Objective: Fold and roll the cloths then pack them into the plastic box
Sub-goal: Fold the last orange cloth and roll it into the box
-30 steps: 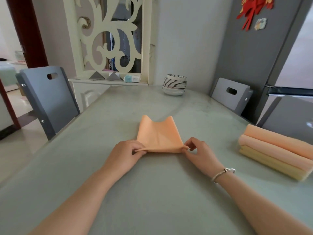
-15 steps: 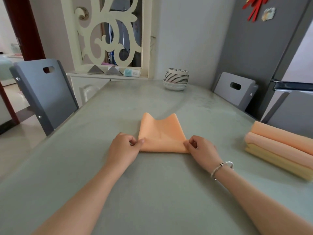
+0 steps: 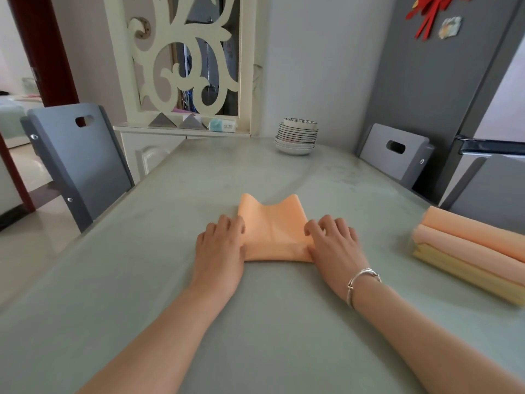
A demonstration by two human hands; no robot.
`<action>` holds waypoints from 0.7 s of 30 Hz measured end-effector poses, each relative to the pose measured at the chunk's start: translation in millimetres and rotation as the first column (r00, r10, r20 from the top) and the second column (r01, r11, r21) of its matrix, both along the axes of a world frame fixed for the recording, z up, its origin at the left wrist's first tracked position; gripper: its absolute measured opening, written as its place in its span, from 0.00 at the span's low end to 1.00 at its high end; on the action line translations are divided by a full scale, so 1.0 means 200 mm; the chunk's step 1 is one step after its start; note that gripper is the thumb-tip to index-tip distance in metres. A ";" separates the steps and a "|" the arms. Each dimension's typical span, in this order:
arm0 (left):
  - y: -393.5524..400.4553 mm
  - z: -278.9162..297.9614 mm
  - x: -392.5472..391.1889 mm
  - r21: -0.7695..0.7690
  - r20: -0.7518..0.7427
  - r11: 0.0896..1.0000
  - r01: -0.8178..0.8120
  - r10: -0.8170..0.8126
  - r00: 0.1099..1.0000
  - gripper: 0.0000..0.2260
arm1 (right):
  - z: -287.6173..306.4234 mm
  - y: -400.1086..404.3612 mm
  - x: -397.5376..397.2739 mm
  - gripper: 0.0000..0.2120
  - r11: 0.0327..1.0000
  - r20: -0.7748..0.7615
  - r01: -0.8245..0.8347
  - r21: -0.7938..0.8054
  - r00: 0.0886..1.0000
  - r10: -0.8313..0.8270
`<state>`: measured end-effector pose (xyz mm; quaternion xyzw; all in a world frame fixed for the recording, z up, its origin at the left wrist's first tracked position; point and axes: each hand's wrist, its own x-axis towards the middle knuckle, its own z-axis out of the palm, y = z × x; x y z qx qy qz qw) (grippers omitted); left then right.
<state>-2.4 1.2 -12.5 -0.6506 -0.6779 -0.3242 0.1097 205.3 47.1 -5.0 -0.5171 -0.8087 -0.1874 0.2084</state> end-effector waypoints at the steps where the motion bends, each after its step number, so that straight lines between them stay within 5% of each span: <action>1: 0.01 0.00 0.00 0.020 -0.049 0.999 0.042 -0.041 0.998 0.08 | -0.01 0.00 0.00 0.16 0.997 0.017 -0.083 0.006 0.996 0.083; 4: 0.01 -0.01 -0.02 0.004 -0.099 0.994 0.111 -0.111 0.989 0.10 | 0.00 0.01 0.01 0.14 0.976 0.054 -0.176 -0.131 0.981 0.185; 7: -0.01 0.01 -0.03 -0.069 -0.133 0.989 0.131 -0.139 0.981 0.12 | 0.01 -0.01 0.05 0.14 0.955 -0.071 -0.221 -0.199 0.975 0.211; 10: -0.05 0.04 -0.05 -0.157 -0.053 0.979 0.132 -0.141 0.989 0.16 | 0.03 -0.05 0.07 0.19 0.930 -0.096 -0.208 -0.303 0.978 0.187; 14: -0.06 0.05 -0.07 -0.180 0.004 0.981 0.076 -0.076 0.997 0.16 | 0.03 -0.05 0.08 0.16 0.897 -0.329 -0.246 -0.366 0.936 0.123; 18: -0.07 0.05 -0.07 -0.127 0.195 0.992 0.015 0.010 0.981 0.02 | 0.01 -0.03 0.06 0.09 0.907 -0.522 -0.238 -0.348 0.853 0.024; 21: -0.05 0.04 -0.10 -0.172 0.400 0.984 0.042 0.031 0.916 0.07 | 0.02 -0.03 0.07 0.05 0.895 -0.667 -0.247 -0.372 0.742 -0.072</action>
